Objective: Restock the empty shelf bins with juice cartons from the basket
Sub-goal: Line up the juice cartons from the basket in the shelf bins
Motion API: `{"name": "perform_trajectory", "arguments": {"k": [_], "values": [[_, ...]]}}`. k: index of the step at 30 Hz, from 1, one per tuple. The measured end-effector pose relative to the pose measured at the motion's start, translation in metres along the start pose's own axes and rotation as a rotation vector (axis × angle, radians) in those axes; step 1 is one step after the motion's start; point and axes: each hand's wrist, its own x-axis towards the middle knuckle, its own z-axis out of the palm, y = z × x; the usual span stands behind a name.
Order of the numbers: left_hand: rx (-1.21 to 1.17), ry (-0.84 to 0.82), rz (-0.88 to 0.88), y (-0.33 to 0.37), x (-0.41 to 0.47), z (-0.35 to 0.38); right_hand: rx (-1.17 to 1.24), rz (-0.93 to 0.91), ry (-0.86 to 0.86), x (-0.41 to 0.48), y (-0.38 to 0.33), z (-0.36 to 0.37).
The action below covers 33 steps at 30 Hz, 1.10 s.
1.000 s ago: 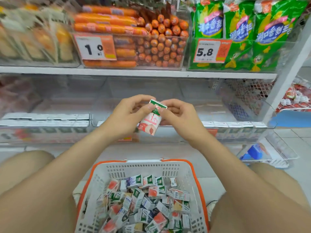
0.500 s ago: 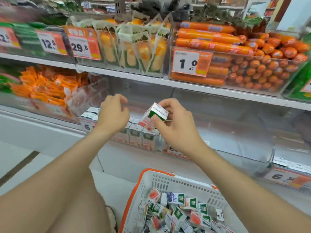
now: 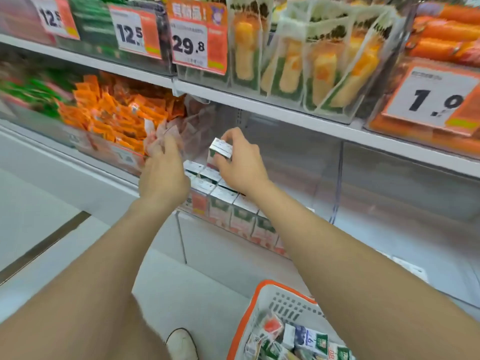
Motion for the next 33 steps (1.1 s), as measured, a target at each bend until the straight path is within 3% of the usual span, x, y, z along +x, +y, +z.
{"name": "perform_trajectory", "arguments": {"k": [4, 9, 16, 21, 26, 33], "values": [[0.024, 0.06, 0.008, -0.004, 0.004, 0.005, 0.008, 0.099, -0.097, 0.035, -0.005, 0.035], [0.08, 0.132, -0.038, 0.003, 0.003, 0.002, -0.084, 0.202, -0.37, 0.055, 0.0, 0.042], [0.17, 0.142, -0.088, 0.016, -0.004, 0.0, 0.002, 0.162, -0.421, 0.058, 0.008, 0.035], [0.168, 0.127, -0.08, 0.018, -0.006, -0.004, -0.097, 0.135, -0.55, 0.046, 0.003, 0.032], [0.214, 0.058, -0.012, 0.021, -0.012, -0.004, -0.13, 0.201, -0.467, 0.024, -0.004, 0.013], [0.236, -0.003, -0.006, 0.026, -0.028, -0.011, -0.207, 0.116, -0.519, -0.002, -0.006, 0.002]]}}
